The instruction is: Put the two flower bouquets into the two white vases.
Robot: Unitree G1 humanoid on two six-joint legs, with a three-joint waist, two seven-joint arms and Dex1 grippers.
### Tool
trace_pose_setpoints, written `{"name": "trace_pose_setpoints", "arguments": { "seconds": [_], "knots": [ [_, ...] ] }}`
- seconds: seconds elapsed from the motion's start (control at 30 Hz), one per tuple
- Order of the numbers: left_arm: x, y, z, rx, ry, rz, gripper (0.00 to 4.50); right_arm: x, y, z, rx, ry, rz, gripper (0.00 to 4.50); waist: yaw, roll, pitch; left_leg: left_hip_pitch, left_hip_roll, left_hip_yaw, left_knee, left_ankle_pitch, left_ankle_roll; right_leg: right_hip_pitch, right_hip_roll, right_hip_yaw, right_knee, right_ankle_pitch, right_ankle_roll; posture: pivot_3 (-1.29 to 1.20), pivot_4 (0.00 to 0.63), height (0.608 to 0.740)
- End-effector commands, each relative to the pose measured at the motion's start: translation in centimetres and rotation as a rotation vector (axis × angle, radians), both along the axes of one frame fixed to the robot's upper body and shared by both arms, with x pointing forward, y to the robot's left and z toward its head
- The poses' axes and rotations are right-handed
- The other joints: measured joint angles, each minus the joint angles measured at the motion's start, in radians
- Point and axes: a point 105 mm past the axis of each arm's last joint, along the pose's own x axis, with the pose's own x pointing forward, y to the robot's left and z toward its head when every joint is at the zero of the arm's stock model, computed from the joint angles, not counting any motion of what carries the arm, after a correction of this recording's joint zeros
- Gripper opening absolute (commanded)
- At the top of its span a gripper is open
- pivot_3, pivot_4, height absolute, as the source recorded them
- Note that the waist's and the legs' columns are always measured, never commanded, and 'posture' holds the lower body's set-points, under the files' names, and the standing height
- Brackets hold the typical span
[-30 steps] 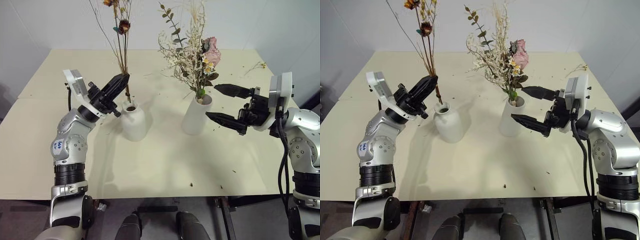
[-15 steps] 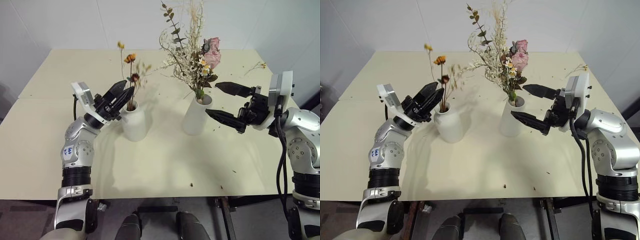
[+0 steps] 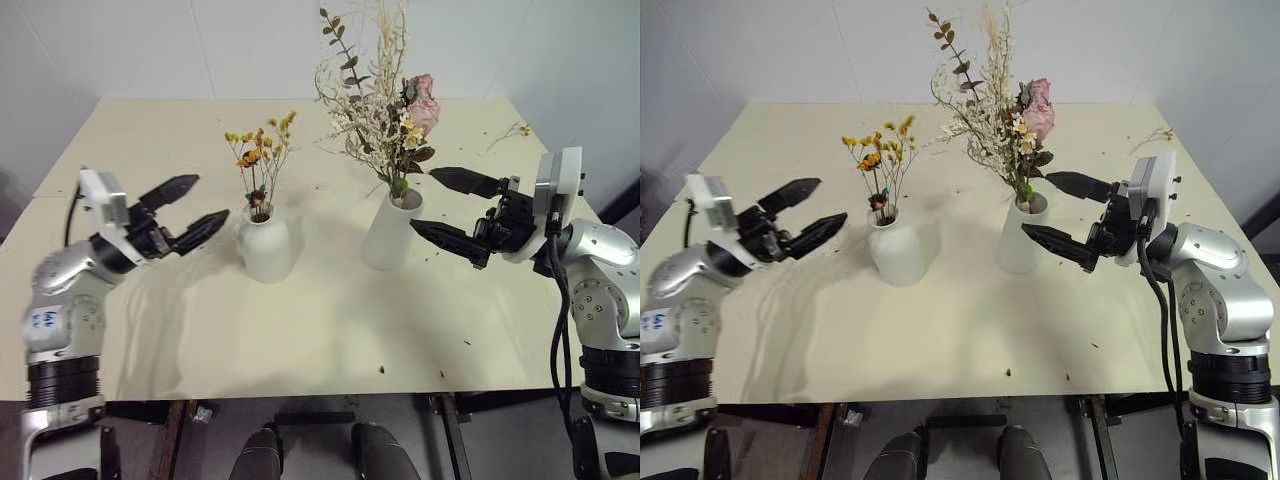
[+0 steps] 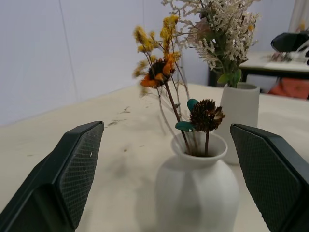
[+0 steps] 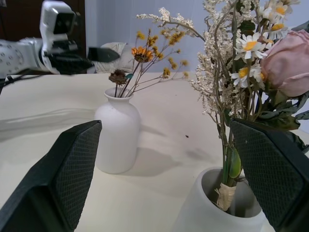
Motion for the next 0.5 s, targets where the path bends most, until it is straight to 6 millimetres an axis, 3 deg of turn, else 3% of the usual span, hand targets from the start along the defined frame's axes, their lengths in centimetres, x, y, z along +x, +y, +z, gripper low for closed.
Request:
{"name": "trace_pose_setpoints", "arguments": {
  "seconds": [0.03, 0.27, 0.5],
  "knots": [
    [-1.3, 0.2, 1.7, 0.033, -0.048, -0.024, 4.48, -0.4, -0.4, 1.3, 0.005, -0.06, 0.004, 4.5, 0.001, 0.0, 0.0, 0.0, 0.0, 0.0, 0.0, 0.0, 0.0, 0.0, 0.0, 0.0, 0.0, 0.0, 0.0, 0.0, 0.15, 0.74],
    [-2.9, 2.0, 1.5, 0.166, -0.014, -0.051, 4.48, -0.8, -1.7, 0.7, -0.113, -0.05, 0.004, 4.5, 0.001, 0.0, 0.0, 0.0, 0.001, 0.001, -0.004, 0.0, 0.0, -0.001, 0.0, 0.0, -0.002, -0.001, -0.001, 0.0, 0.15, 0.74],
    [-2.4, 3.6, 0.7, 0.233, -0.005, -0.034, 4.48, -1.4, -3.5, -1.4, -0.285, -0.048, -0.012, 4.5, 0.001, 0.0, 0.0, 0.001, 0.002, 0.002, -0.008, 0.0, 0.0, -0.001, 0.001, 0.0, -0.004, -0.001, -0.003, 0.0, 0.15, 0.74]
  ]
}}
